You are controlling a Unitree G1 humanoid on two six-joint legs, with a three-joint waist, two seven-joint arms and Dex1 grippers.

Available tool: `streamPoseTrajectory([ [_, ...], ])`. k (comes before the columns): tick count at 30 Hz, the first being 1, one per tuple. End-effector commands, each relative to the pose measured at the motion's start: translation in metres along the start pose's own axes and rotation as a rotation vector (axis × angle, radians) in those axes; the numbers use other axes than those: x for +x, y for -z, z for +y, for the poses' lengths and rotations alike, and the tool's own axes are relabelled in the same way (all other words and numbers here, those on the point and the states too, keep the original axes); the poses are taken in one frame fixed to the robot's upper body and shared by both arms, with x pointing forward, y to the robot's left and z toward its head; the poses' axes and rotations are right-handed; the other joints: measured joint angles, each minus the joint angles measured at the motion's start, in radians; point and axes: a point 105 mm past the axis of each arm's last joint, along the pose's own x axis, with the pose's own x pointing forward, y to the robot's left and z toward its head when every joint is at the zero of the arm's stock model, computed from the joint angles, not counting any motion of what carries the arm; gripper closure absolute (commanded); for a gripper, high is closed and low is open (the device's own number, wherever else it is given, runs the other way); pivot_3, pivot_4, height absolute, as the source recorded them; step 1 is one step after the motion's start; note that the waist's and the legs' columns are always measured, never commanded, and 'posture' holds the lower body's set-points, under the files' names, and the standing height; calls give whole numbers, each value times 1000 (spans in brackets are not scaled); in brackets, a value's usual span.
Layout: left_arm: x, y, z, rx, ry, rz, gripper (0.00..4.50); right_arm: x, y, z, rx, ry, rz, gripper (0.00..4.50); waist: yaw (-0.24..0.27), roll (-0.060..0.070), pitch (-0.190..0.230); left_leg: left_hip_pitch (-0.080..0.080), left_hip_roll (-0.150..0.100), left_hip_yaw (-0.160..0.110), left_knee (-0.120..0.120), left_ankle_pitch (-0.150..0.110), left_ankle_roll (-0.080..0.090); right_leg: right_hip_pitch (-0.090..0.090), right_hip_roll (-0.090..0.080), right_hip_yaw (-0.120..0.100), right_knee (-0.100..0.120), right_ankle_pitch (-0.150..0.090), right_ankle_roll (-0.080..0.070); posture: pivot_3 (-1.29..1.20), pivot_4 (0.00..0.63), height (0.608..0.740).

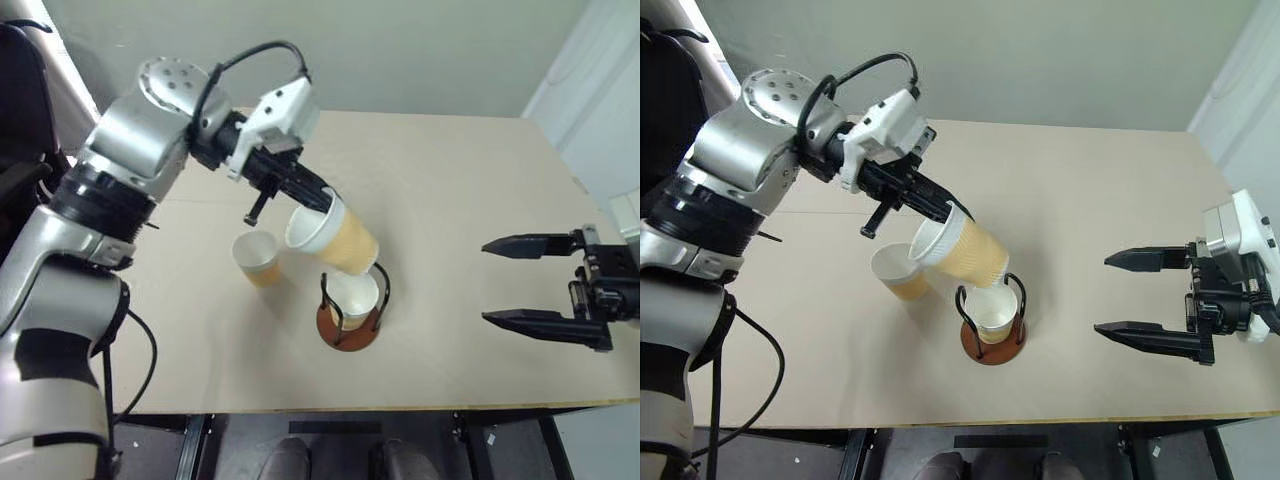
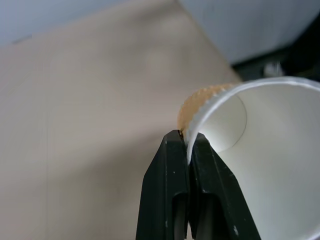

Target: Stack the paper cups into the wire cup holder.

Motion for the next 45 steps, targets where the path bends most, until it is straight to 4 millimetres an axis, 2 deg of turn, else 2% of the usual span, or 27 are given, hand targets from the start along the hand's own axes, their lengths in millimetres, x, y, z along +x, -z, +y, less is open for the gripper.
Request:
streamPoseTrajectory([
  [1, 1, -13, 1, 112, 60, 32, 4491, -5, -8, 2, -41, 27, -1, 0, 1, 0, 0, 0, 0, 0, 0, 0, 0, 0, 0, 0, 0, 0, 0, 0, 150, 740],
  [9, 23, -10, -2, 186, 183, 109, 4491, -2, -6, 4, -41, 31, -3, 0, 5, 0, 0, -3, -1, 0, 3, -1, 2, 0, 0, 0, -1, 0, 2, 0, 150, 740],
  [16, 34, -7, -2, 189, 213, 101, 4491, 0, -5, 8, -36, 32, -4, 0, 8, 0, 0, -4, -1, 0, 6, -1, 2, 1, 0, 0, -1, 1, 4, 0, 150, 740],
  [35, 53, 7, -4, 232, 260, 152, 4491, 3, -4, 14, -26, 51, -4, 0, 15, 0, 0, -5, -3, 0, 11, -3, 4, 2, -1, 0, 0, 1, 6, 0, 150, 740],
  [45, 53, 7, 8, 261, 226, 182, 4491, 3, -2, 14, -19, 65, -5, 0, 17, 0, 0, -5, -4, 0, 12, -3, 5, 3, -1, 0, 0, 1, 7, 0, 150, 740],
])
